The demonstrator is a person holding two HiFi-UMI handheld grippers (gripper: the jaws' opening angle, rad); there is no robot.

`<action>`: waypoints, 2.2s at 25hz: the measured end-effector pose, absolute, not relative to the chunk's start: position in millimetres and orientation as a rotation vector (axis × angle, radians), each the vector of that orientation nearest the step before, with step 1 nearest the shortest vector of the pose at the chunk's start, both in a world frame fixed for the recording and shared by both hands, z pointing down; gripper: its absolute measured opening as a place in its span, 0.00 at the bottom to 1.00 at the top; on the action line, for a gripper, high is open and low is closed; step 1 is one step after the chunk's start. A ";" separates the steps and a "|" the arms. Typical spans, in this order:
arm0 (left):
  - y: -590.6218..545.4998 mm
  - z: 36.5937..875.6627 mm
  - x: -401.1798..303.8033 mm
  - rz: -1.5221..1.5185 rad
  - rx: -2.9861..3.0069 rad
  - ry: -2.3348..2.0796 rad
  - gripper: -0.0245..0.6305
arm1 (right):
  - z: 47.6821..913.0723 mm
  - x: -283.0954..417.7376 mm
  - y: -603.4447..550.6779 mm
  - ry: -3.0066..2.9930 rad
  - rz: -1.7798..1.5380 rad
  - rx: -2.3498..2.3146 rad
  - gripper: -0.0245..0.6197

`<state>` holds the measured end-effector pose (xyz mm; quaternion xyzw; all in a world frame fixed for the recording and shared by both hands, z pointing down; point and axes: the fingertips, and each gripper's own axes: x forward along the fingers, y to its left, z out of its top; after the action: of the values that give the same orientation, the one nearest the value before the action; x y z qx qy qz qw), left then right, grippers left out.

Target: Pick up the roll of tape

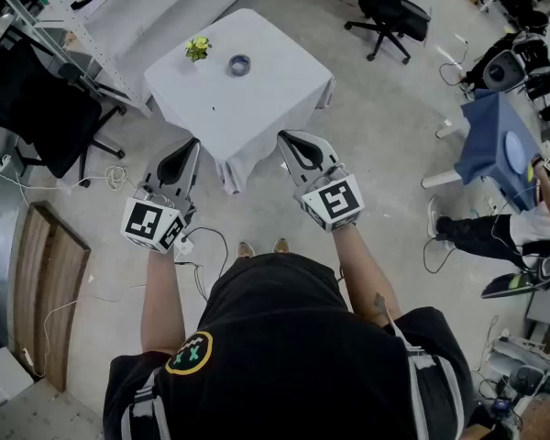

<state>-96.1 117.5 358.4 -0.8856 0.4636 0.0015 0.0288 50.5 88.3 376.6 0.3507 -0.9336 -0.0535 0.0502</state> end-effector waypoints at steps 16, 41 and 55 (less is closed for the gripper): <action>119.8 359.2 -92.1 0.007 -2.733 1.435 0.07 | 381.9 55.9 87.5 -2.857 -0.111 1.072 0.07; 114.9 359.0 -85.5 0.001 -2.734 1.431 0.07 | 382.2 54.6 87.9 -2.893 -0.096 0.984 0.50; 112.0 359.6 -79.3 -0.006 -2.725 1.440 0.07 | 389.1 60.1 80.4 -2.885 -0.061 0.972 0.92</action>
<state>-79.3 112.0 359.6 -0.8838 0.4670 -0.0021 0.0295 60.1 80.4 389.1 0.3190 -0.9463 -0.0200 0.0484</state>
